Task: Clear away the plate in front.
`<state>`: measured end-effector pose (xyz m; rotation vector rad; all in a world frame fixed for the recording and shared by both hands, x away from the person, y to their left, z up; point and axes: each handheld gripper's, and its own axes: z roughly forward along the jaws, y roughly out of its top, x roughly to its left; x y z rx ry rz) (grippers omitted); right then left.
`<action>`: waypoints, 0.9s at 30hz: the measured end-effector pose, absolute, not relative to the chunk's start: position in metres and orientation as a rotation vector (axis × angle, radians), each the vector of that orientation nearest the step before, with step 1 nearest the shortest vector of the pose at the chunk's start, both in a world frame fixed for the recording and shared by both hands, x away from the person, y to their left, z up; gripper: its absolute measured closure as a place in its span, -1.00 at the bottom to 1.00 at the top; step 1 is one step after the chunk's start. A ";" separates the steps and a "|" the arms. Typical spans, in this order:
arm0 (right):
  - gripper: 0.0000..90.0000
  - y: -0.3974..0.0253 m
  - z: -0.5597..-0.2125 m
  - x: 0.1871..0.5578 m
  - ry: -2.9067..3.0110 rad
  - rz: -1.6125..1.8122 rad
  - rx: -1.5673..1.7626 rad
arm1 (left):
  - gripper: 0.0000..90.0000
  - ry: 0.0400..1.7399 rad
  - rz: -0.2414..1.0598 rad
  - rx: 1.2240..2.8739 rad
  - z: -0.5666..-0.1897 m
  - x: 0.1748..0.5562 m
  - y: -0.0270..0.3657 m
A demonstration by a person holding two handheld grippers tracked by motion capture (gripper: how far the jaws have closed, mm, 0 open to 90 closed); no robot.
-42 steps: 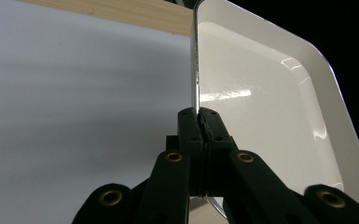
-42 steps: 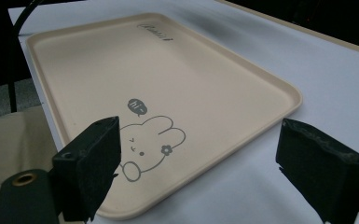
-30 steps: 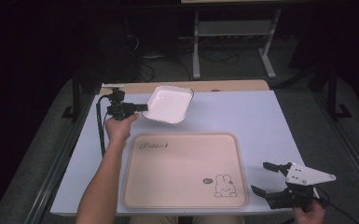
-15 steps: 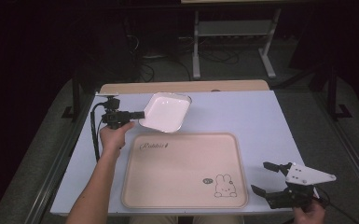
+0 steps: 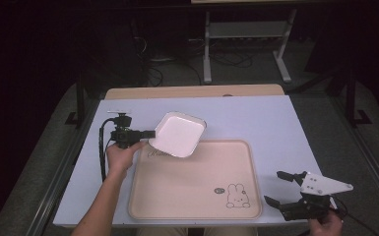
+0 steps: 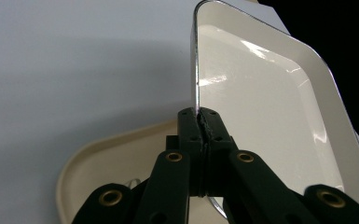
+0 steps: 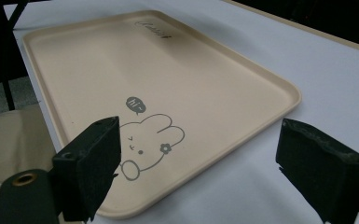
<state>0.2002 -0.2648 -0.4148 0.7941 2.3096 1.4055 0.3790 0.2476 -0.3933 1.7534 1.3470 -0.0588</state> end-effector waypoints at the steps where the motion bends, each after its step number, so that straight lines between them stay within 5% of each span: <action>1: -0.71 -0.265 -0.415 0.200 2.311 1.405 0.794 | 0.97 1.349 -0.058 1.749 -0.394 0.377 0.248; 27: -0.71 -0.264 -0.415 0.200 2.320 1.407 0.785 | 0.97 1.378 -0.086 1.753 -0.418 0.336 0.243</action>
